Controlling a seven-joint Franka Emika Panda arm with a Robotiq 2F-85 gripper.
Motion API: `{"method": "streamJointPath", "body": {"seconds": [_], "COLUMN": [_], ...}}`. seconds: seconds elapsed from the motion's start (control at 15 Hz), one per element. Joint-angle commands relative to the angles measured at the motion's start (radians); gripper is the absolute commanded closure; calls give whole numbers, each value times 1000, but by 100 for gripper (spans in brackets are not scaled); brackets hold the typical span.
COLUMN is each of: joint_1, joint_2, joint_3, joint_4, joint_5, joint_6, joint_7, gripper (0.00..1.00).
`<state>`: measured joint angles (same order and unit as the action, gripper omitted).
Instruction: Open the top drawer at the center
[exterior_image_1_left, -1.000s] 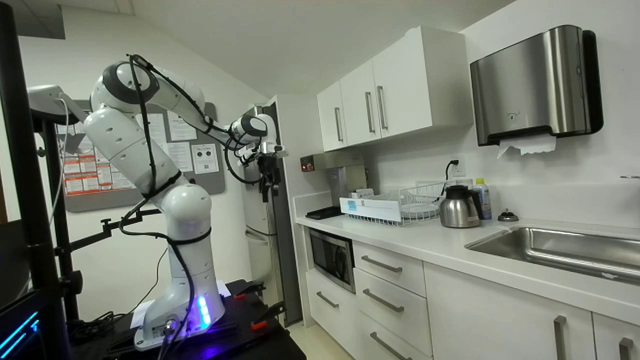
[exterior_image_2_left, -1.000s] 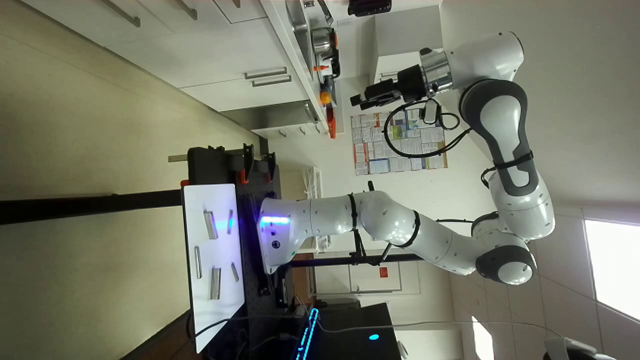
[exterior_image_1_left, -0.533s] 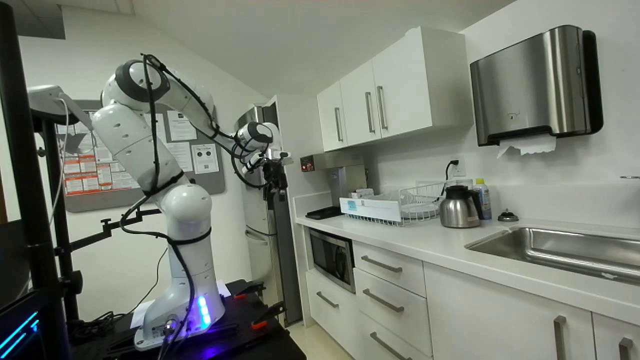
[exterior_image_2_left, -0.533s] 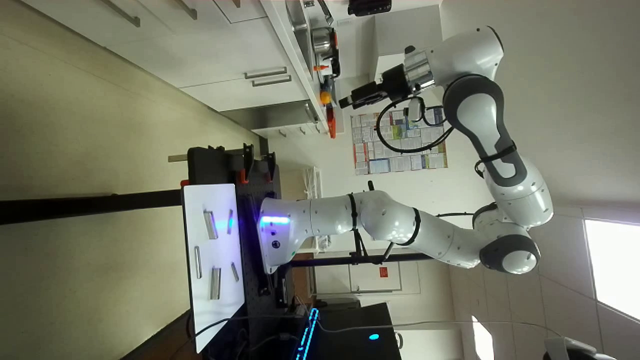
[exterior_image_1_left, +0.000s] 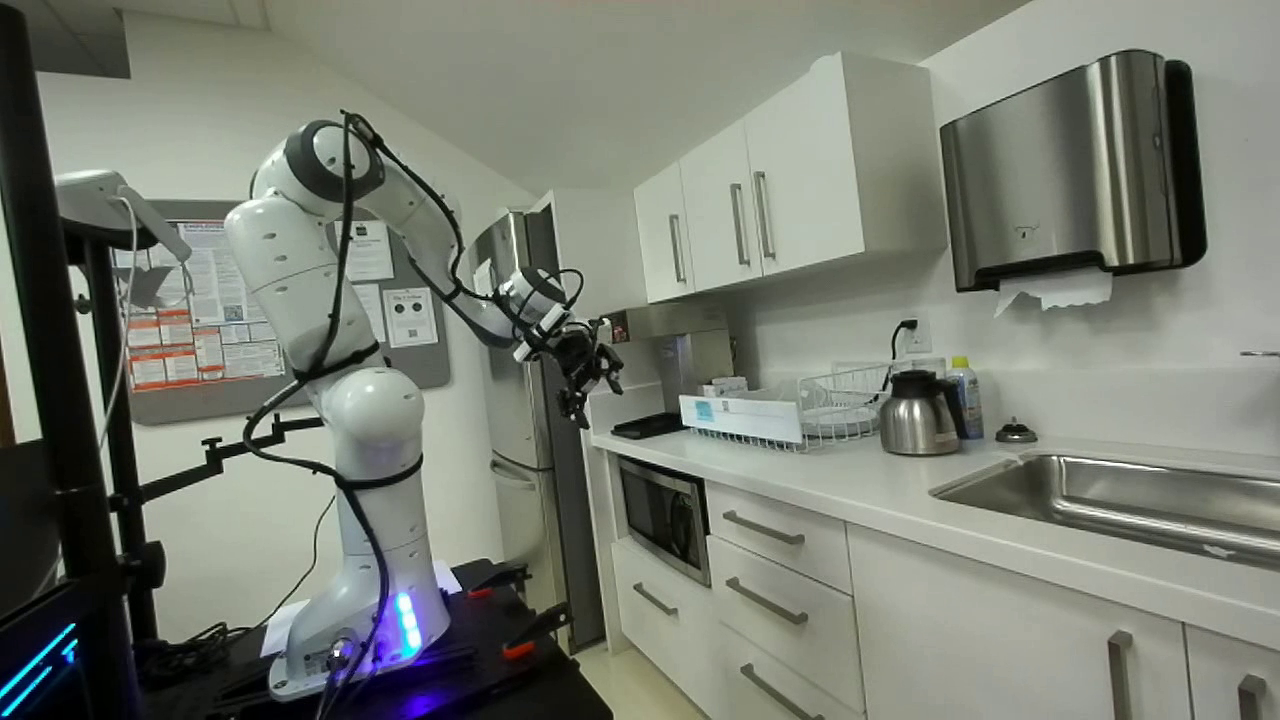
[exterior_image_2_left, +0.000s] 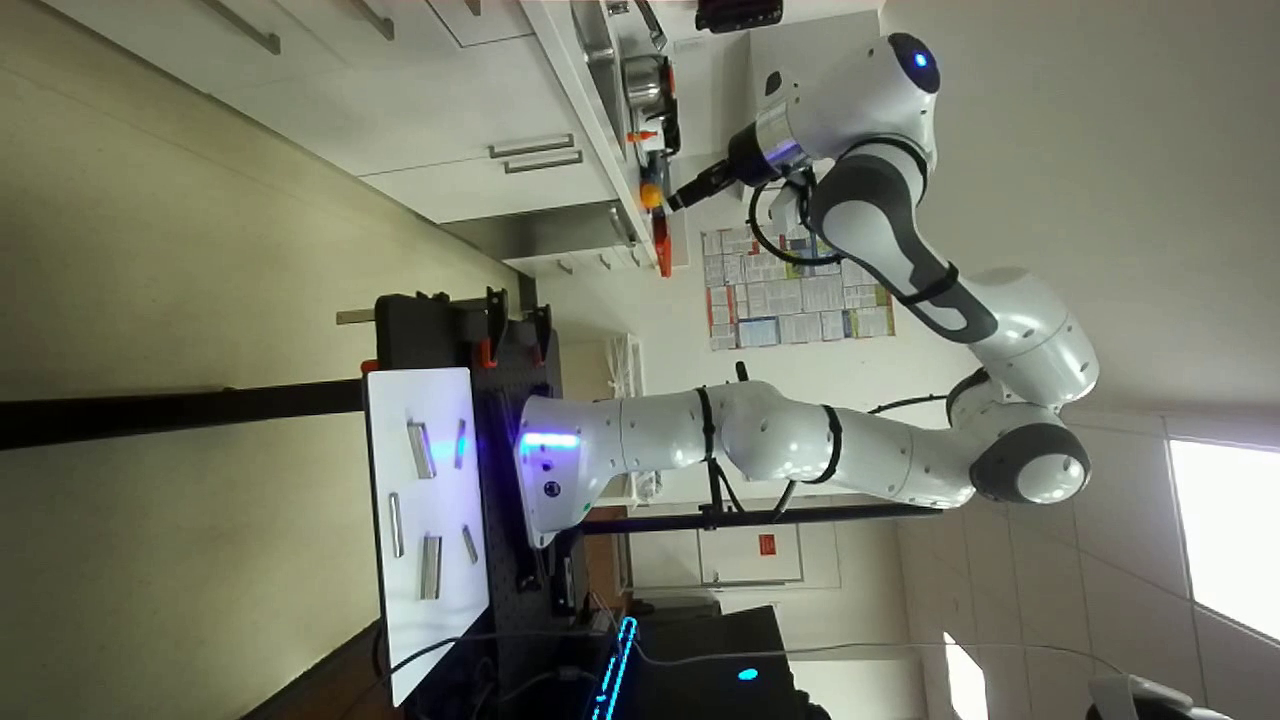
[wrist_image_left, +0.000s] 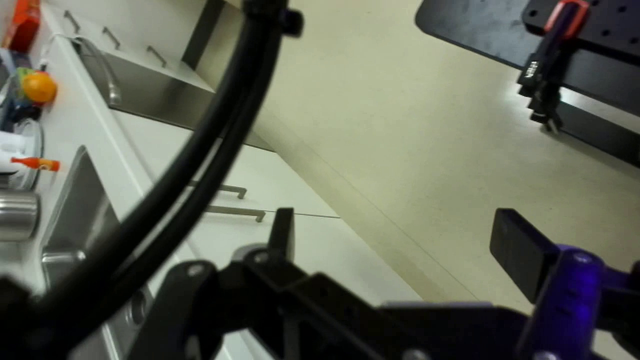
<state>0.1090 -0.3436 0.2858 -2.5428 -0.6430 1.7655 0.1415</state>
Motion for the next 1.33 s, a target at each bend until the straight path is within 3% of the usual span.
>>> {"method": "streamJointPath", "body": {"seconds": [0.0,0.33,0.53,0.93,1.2,1.27], "joint_1": [21,72,113,197,224,208], "joint_2": [45,76,47,-69,-167,-64], "joint_3": [-19,-35,-31,-35,-74,-39], "joint_4": [55,60,37,-21,-72,-32], "joint_5": [-188,-419,-499,-552,-565,-534], "joint_6": [-24,48,139,357,561,484], "joint_7": [-69,-108,-112,-157,-234,-175], "gripper": [0,0,0,0,0,0]}}
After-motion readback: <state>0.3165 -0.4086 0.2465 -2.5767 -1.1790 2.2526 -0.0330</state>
